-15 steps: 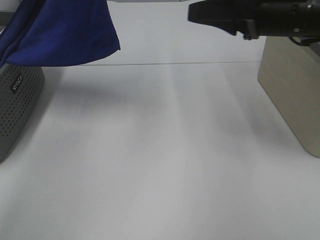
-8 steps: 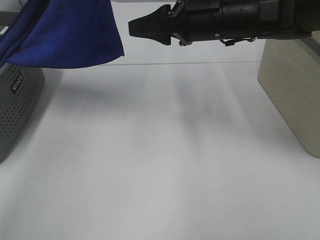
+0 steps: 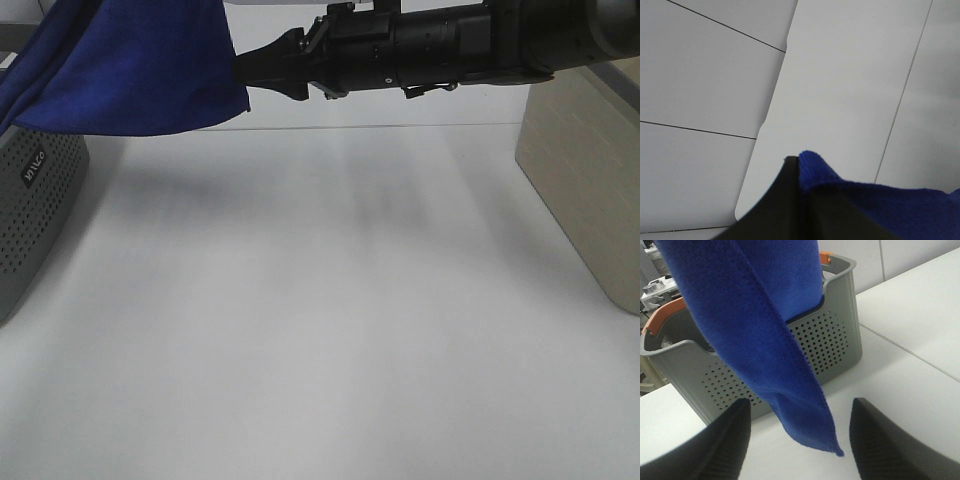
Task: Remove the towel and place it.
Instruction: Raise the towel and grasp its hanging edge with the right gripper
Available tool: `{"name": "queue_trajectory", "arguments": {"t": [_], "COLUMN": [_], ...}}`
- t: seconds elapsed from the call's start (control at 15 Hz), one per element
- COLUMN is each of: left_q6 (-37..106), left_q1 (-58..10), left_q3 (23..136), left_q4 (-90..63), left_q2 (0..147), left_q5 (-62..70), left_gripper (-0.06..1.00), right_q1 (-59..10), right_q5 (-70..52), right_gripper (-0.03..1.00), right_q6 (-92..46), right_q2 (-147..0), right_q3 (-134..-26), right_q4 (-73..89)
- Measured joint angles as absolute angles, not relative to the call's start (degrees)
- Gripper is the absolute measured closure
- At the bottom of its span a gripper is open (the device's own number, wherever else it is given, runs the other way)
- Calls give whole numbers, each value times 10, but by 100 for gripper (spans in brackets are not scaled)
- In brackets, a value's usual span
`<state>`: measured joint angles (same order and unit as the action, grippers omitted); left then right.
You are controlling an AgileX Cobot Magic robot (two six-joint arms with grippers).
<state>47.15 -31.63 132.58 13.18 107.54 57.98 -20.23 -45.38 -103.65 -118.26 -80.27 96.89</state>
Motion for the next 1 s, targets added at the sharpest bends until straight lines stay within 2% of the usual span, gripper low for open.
{"name": "queue_trajectory", "arguments": {"t": [0.8,1.0], "left_q6": [475,477], "left_q1": [-316,-316], "left_q3": [1326,1326], "left_q4": [120,117], "left_q2": [1075,1075], "left_q5": [619,619], "left_gripper": [94,94], "right_q1": [-235,-268], "right_q5": [-410,-421], "right_gripper": [38,38], "right_q6": [-1077,-1120], "right_q2": [-1228,-1228], "right_q3": [-832,-832], "right_q4": [987,987]}}
